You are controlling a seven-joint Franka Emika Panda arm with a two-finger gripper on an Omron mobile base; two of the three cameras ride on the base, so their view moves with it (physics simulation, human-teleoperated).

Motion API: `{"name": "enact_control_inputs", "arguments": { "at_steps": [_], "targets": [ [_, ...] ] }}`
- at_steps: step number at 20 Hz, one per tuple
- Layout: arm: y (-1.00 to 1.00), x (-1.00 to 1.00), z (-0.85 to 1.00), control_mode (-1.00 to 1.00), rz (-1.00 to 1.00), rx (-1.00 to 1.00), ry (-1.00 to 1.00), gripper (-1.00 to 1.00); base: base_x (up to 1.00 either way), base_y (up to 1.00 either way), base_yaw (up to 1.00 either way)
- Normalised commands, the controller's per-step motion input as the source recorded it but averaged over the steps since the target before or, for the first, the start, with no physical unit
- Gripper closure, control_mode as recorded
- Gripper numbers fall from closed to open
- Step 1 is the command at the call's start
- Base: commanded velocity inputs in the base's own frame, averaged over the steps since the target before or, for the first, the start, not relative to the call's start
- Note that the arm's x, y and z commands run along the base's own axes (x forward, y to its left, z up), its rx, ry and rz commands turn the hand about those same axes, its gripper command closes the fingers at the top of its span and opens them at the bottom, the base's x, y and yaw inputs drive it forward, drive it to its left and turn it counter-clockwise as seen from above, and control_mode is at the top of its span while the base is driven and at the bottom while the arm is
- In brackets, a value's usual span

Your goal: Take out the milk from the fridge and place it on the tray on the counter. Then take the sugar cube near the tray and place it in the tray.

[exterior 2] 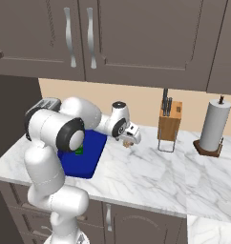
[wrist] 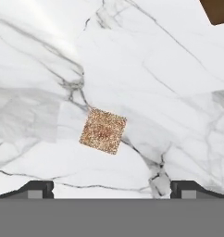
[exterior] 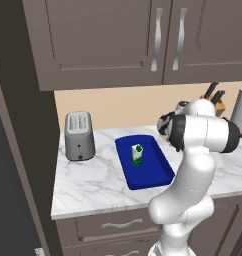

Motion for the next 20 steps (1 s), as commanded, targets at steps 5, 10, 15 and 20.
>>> {"name": "enact_control_inputs", "arguments": {
  "at_steps": [5, 10, 15, 20],
  "targets": [
    [0.00, 0.20, -0.18, -1.00, 0.00, 0.00, 0.02, -1.00, 0.00, 0.00, 0.00],
    [-0.03, 0.20, -0.14, -1.00, 0.00, 0.00, 0.01, -1.00, 0.00, 0.00, 0.00],
    [-0.09, 0.16, -0.21, -1.00, 0.00, 0.00, 0.01, -1.00, 0.00, 0.00, 0.00],
    [-0.11, 0.10, -0.22, -1.00, 0.00, 0.00, 0.02, -1.00, 0.00, 0.00, 0.00]
  ]
}}
